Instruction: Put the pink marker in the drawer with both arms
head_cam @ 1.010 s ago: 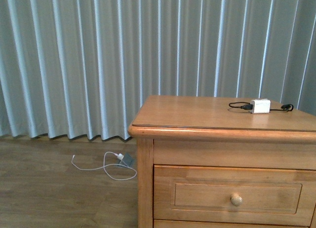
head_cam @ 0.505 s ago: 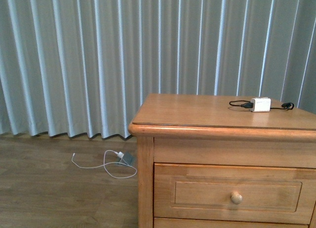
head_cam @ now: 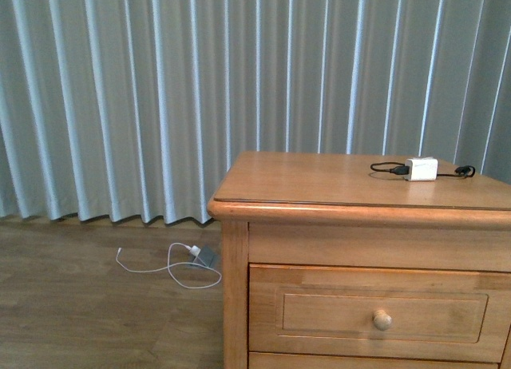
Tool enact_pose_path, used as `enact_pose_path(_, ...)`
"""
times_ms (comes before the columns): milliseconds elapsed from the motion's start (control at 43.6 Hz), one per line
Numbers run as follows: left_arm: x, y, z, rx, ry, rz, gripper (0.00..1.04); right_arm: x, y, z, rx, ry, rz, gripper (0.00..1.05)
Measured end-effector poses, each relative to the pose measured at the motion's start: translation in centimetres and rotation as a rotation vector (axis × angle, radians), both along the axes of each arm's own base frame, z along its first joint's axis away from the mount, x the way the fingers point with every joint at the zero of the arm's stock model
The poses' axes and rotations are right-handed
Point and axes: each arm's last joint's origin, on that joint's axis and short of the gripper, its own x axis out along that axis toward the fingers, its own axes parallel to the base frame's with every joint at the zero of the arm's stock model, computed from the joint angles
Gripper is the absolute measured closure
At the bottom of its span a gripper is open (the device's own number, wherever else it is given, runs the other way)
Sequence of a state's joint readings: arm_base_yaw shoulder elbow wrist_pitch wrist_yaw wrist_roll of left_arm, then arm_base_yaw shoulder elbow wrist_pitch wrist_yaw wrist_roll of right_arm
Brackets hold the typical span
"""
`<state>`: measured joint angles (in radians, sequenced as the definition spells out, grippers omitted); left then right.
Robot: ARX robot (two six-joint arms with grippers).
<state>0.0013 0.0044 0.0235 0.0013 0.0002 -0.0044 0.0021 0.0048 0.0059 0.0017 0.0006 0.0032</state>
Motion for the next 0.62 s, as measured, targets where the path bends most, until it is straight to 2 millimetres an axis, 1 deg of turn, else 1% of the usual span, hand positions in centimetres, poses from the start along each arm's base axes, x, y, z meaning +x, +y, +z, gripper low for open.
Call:
enact_pose_path(276, 0.00, 0.00, 0.00, 0.000, 0.000, 0.000, 0.06, 0.00, 0.00, 0.00, -0.002, 0.000, 0.000, 1.02)
enact_pose_path(390, 0.00, 0.00, 0.00, 0.000, 0.000, 0.000, 0.06, 0.00, 0.00, 0.00, -0.001, 0.000, 0.000, 0.77)
enact_pose_path(436, 0.00, 0.00, 0.00, 0.000, 0.000, 0.000, 0.06, 0.00, 0.00, 0.00, -0.001, 0.000, 0.000, 0.70)
enact_pose_path(459, 0.00, 0.00, 0.00, 0.000, 0.000, 0.000, 0.06, 0.00, 0.00, 0.00, -0.002, 0.000, 0.000, 0.64)
enact_pose_path(620, 0.00, 0.00, 0.00, 0.000, 0.000, 0.000, 0.06, 0.00, 0.00, 0.00, -0.001, 0.000, 0.000, 0.39)
